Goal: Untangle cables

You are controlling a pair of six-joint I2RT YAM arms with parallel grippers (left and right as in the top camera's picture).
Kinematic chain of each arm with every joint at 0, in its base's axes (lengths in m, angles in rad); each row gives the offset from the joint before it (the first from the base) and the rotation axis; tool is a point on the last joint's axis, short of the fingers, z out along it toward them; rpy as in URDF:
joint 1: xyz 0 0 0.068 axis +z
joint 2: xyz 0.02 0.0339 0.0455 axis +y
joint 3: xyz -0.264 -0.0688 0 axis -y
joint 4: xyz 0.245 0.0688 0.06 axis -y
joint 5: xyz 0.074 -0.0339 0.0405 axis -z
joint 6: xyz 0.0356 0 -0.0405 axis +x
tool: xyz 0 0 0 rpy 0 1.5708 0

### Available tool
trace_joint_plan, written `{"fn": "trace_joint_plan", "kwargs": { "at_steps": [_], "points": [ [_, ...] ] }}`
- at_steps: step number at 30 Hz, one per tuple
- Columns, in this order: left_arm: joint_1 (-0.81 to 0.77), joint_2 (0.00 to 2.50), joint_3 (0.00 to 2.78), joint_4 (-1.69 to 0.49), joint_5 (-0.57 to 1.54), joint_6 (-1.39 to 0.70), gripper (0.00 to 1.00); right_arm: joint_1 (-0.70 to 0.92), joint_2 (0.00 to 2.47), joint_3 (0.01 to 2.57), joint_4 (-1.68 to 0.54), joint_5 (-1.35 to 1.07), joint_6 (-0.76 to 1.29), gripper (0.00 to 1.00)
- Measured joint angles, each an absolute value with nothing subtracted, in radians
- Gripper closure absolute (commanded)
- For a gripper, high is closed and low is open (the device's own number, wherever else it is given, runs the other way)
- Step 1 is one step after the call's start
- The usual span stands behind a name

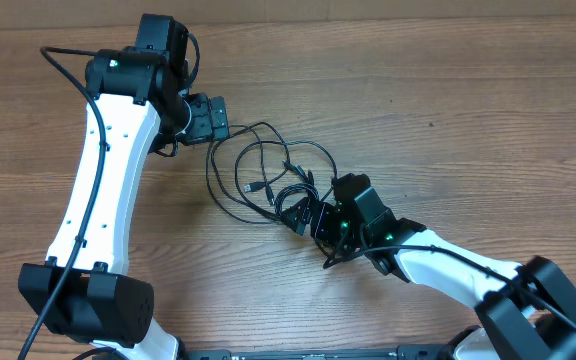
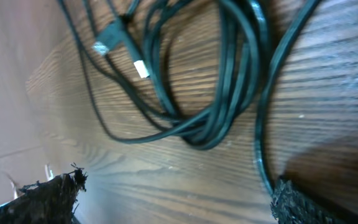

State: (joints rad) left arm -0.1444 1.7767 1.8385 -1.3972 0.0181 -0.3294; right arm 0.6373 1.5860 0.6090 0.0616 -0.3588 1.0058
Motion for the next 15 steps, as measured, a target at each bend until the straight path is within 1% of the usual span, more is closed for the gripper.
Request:
{"fn": "trace_joint_plan", "kwargs": {
  "at_steps": [6, 8, 10, 11, 13, 14, 15],
  "points": [
    [-0.144, 1.777, 1.839, -1.397, 0.018, -0.329, 0.0, 0.638, 1.617, 0.609, 0.119, -0.37, 1.018, 0.01],
    [-0.144, 1.777, 1.839, -1.397, 0.018, -0.329, 0.0, 0.637, 1.617, 0.609, 0.12, -0.37, 1.02, 0.07],
    [-0.144, 1.777, 1.839, -1.397, 0.018, -0.329, 0.0, 0.637, 1.622, 0.609, 0.121, -0.37, 1.019, 0.19],
    [-0.144, 1.777, 1.839, -1.397, 0.018, -0.329, 0.0, 0.637, 1.625, 0.609, 0.12, -0.369, 1.024, 0.21],
    [-0.144, 1.777, 1.839, -1.397, 0.018, -0.329, 0.0, 0.637, 1.63, 0.609, 0.119, -0.369, 1.024, 0.21],
    [-0.144, 1.777, 1.839, -1.397, 0.018, -0.329, 0.0, 0.637, 1.63, 0.609, 0.119, -0.369, 1.024, 0.16],
    [-0.144, 1.777, 1.839, -1.397, 0.019, -0.329, 0.0, 0.636, 1.63, 0.609, 0.119, -0.369, 1.021, 0.08]
  ]
}}
